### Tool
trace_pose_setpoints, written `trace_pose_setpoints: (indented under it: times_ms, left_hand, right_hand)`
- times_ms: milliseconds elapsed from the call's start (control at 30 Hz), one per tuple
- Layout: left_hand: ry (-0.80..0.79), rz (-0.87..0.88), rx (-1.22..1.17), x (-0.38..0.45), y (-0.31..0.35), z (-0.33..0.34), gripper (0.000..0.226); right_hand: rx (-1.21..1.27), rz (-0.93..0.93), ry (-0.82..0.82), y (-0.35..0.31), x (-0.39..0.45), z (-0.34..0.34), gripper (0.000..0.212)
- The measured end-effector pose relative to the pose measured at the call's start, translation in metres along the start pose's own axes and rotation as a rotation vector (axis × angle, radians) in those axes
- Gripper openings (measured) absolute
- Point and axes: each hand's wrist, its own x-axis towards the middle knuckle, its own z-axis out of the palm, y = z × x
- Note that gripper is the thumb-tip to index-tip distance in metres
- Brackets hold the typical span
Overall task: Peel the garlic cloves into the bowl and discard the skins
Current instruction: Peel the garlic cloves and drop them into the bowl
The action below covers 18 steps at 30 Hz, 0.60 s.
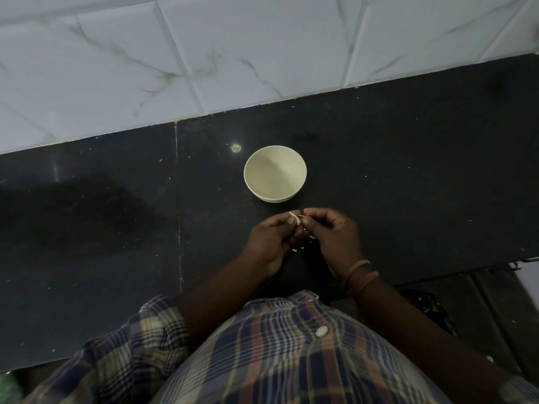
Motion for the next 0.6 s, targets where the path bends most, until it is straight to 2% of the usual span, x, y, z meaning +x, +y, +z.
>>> trace_pose_setpoints:
  times_ms: [67,167,267,400,600]
  left_hand:
    - [0.013,-0.026,-0.032,-0.001,0.001,-0.002,0.02]
    - [0.045,-0.038,-0.072,-0.003,0.004,-0.01,0.017]
    - [0.097,-0.023,-0.077,-0.005,0.006,-0.021,0.015]
    - [0.171,0.03,-0.081,-0.01,0.005,-0.035,0.011]
    - [0.168,0.075,-0.064,-0.019,0.006,-0.046,0.01]
  right_hand:
    - [0.004,0.008,0.028,0.003,0.0,0.003,0.016]
    - [-0.115,0.053,0.108,0.017,0.0,0.006,0.015]
    - [-0.28,0.1,0.05,0.03,-0.004,0.011,0.015]
    - [-0.408,0.032,-0.103,0.033,-0.01,0.028,0.02]
    - [-0.462,-0.15,-0.086,0.021,-0.014,0.042,0.022]
